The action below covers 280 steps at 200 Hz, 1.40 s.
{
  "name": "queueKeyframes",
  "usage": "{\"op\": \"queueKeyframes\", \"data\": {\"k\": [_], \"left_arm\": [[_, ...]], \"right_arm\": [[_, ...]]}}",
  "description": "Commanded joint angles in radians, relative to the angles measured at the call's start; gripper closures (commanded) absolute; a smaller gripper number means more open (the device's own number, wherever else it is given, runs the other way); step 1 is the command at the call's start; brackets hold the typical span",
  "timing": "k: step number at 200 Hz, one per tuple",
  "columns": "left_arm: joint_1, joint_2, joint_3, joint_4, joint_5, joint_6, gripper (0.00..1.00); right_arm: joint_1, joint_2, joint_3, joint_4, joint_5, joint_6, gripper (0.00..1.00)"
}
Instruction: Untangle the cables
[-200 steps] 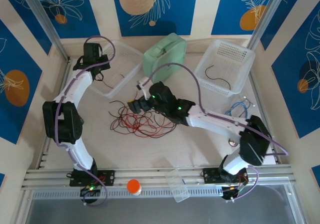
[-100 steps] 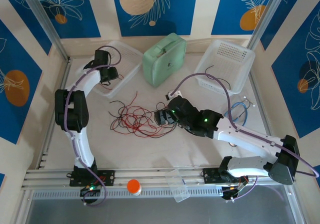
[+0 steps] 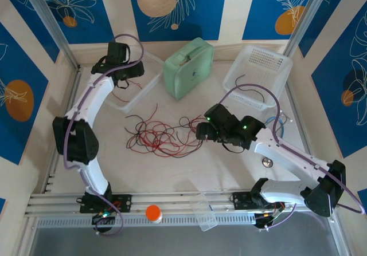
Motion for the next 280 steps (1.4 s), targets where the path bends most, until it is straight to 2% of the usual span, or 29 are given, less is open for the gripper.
{"op": "queueKeyframes", "data": {"k": [1, 37, 78, 97, 123, 144, 173, 198, 237, 280], "left_arm": [[-0.099, -0.119, 0.016, -0.130, 0.010, 0.038, 0.30], [-0.266, -0.226, -0.153, -0.167, 0.036, 0.023, 0.39], [-0.377, -0.318, -0.408, -0.034, 0.048, -0.069, 0.42], [-0.417, -0.345, -0.490, 0.023, 0.031, -0.098, 0.46], [-0.454, -0.386, -0.573, 0.085, 0.017, -0.126, 0.48], [-0.465, -0.410, -0.605, 0.105, 0.015, -0.134, 0.48], [-0.470, -0.431, -0.622, 0.101, 0.016, -0.132, 0.48], [-0.476, -0.454, -0.642, 0.104, 0.022, -0.132, 0.49], [-0.479, -0.488, -0.667, 0.104, 0.027, -0.140, 0.49], [-0.480, -0.515, -0.658, 0.094, 0.027, -0.135, 0.49]], "right_arm": [[-0.052, -0.019, -0.035, -0.035, -0.099, 0.056, 0.11], [-0.154, -0.042, -0.069, 0.004, -0.187, 0.042, 0.15], [-0.214, 0.056, -0.072, 0.106, -0.308, 0.013, 0.18], [-0.247, 0.131, -0.088, 0.225, -0.425, 0.104, 0.24], [-0.249, 0.224, -0.139, 0.457, -0.517, 0.305, 0.31], [-0.227, 0.285, -0.153, 0.571, -0.470, 0.416, 0.36], [-0.190, 0.340, -0.141, 0.628, -0.366, 0.485, 0.48], [-0.166, 0.370, -0.114, 0.611, -0.279, 0.491, 0.57], [-0.148, 0.397, -0.106, 0.562, -0.185, 0.490, 0.65], [-0.125, 0.401, -0.088, 0.540, -0.039, 0.462, 0.78]]}}
